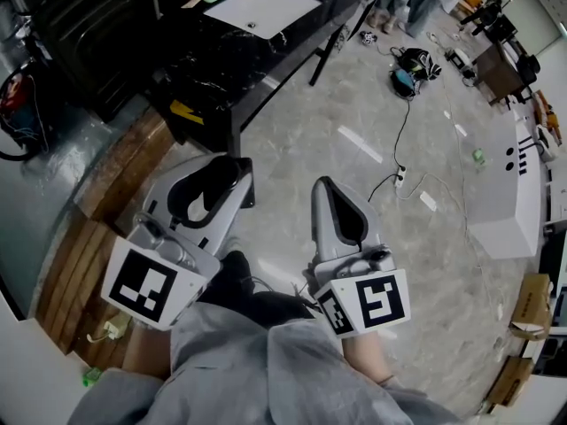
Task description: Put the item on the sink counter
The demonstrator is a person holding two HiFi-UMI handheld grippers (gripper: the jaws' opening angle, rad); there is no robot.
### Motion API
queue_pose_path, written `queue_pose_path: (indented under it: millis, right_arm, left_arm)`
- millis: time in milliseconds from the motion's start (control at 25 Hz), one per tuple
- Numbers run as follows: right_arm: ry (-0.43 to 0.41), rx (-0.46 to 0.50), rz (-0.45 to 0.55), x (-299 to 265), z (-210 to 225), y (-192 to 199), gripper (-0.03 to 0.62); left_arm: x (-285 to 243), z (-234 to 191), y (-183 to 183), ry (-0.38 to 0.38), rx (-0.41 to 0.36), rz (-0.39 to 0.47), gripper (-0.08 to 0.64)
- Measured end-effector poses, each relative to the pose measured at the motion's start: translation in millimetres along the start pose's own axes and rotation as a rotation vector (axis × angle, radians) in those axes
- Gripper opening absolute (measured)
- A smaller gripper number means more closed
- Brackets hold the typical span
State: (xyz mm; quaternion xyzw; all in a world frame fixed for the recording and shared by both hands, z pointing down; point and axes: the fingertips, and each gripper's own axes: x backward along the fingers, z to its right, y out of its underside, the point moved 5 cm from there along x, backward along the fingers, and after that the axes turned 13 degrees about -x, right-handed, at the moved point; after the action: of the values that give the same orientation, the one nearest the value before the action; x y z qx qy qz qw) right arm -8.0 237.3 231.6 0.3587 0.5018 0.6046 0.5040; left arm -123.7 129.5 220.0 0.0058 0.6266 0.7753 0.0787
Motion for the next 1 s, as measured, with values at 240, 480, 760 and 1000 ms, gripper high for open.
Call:
queue_pose_path:
  millis: [240,480,760,1000]
  right_arm:
    - [0.035,0.003,0.012,-37.1,19.7,-9.3,-0.003]
    - [0.062,0.005,0.022,-74.6,37.0,-12.0,-0.003]
    - [0.072,0.012,0.021,-111.1,42.3,-11.7,-0.003]
    - [0.072,0.011,0.010,-129.2,41.2,-7.9,-0.003]
  left_arm:
    - [-37.1,-33.4,2.6,0.024,-0.003,0.015,0.095]
    - [-66.1,-64.1,10.4,0.043,-0.009,0.023,0.097]
    - [-83.4,-96.2,21.7,0.047,-0.008,0.024,0.097]
    - [-88.3,-112.0,31.2,0.043,-0.001,0.027,0.095]
